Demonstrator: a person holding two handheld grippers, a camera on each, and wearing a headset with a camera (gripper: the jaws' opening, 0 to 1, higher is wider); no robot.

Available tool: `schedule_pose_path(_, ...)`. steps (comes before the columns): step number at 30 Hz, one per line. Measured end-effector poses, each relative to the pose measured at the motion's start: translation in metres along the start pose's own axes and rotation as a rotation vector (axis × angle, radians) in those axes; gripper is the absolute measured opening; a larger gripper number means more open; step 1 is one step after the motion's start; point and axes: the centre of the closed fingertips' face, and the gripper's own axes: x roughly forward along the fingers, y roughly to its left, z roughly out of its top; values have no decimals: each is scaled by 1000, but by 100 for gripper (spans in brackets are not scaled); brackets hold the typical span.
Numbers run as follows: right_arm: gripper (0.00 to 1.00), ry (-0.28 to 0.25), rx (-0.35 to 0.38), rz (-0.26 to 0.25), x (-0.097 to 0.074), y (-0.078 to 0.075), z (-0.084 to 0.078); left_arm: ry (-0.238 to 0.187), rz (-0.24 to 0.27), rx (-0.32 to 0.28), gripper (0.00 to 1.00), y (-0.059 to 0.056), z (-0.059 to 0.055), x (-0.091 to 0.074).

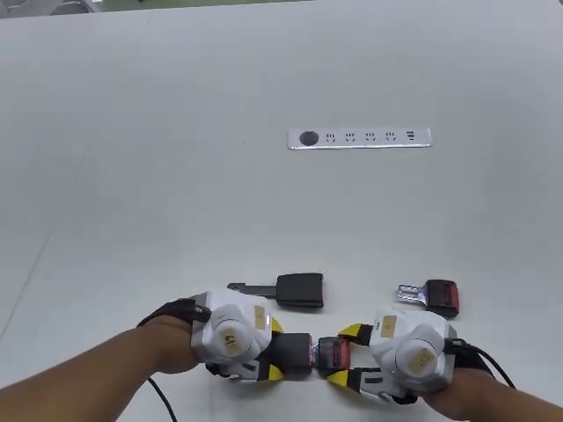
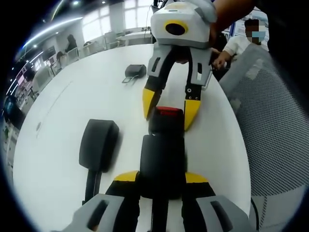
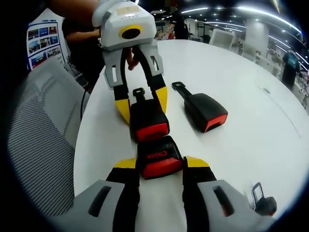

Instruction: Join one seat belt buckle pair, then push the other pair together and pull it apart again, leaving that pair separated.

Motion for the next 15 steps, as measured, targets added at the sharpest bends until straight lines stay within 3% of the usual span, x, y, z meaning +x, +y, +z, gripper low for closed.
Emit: schedule_pose_path(15, 32, 21, -69, 24, -1, 1, -5, -26, -5, 19, 33, 2, -1, -1)
